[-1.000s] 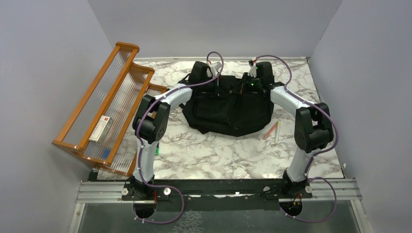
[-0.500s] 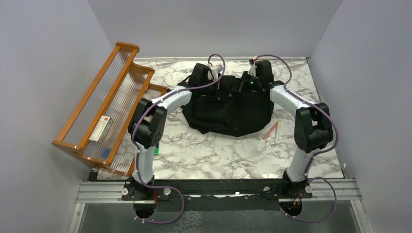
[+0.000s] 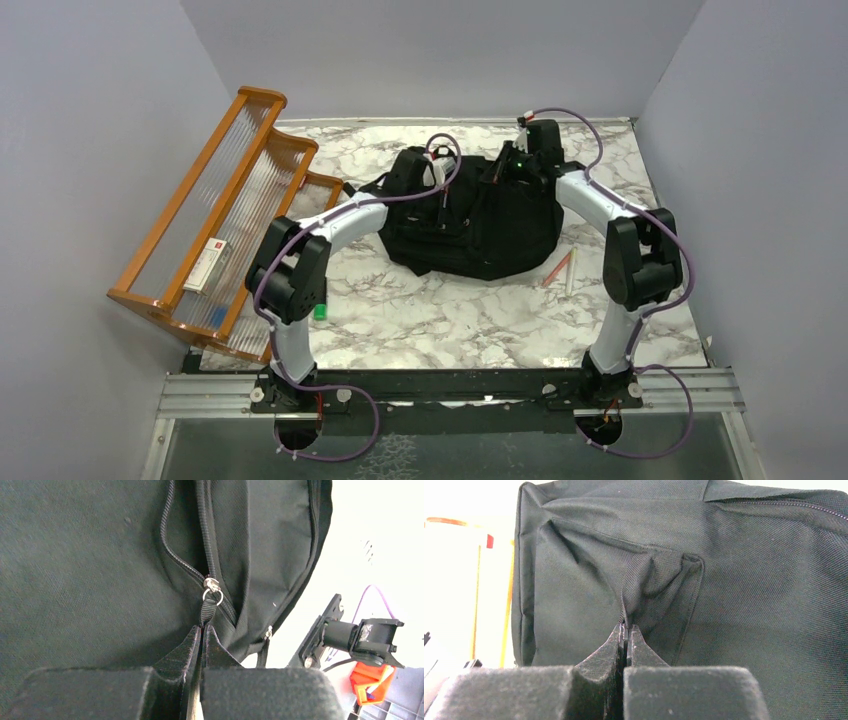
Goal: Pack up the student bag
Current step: Unzip the student bag at the center of the board.
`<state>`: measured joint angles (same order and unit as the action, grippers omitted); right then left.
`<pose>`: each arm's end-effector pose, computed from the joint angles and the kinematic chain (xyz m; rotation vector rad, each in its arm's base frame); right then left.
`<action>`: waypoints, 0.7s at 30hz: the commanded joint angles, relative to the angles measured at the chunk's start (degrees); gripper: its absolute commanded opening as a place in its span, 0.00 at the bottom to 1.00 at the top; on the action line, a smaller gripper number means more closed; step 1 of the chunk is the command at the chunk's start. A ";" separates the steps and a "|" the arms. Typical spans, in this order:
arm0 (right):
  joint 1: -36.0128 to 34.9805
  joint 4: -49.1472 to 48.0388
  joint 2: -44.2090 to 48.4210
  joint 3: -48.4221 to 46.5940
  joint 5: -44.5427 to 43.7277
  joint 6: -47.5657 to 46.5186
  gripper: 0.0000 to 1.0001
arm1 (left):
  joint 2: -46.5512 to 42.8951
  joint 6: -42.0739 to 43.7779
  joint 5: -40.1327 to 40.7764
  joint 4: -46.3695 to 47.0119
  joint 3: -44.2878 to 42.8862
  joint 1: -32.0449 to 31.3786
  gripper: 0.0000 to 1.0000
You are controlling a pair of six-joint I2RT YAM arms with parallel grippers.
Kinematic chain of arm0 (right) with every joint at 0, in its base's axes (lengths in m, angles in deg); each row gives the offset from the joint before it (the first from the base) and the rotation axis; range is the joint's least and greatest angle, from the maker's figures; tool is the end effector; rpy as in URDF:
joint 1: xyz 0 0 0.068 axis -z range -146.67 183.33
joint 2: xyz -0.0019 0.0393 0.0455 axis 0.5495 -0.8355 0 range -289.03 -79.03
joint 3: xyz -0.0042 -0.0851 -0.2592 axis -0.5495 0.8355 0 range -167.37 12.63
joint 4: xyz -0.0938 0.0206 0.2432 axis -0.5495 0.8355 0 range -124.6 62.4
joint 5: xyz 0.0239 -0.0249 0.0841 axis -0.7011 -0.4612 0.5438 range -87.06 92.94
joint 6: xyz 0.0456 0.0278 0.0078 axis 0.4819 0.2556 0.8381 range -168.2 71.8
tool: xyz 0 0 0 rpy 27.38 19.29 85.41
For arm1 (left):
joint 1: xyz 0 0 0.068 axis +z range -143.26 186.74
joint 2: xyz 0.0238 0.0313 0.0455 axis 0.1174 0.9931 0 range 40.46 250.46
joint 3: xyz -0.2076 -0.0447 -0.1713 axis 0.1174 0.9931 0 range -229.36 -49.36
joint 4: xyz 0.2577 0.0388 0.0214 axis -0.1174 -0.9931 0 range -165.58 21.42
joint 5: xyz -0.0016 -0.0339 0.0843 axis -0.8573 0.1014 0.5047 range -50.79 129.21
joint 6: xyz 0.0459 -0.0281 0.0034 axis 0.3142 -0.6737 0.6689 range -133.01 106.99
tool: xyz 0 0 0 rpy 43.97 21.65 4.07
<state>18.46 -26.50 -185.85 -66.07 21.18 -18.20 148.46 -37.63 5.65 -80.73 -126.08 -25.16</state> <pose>0.4106 0.1205 0.2398 0.1158 2.2760 0.7768 0.3440 -0.2373 0.2174 0.4724 2.4229 -1.1490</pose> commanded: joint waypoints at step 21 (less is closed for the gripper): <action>2.04 -4.58 -4.40 -8.58 -4.59 -0.29 0.02 | -12.29 5.43 -0.26 -10.06 7.53 -7.05 0.00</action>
<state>18.55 -24.16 -190.66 -72.54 21.35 -17.55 138.96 -34.35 7.22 -82.54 -120.77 -30.16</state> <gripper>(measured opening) 0.012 0.005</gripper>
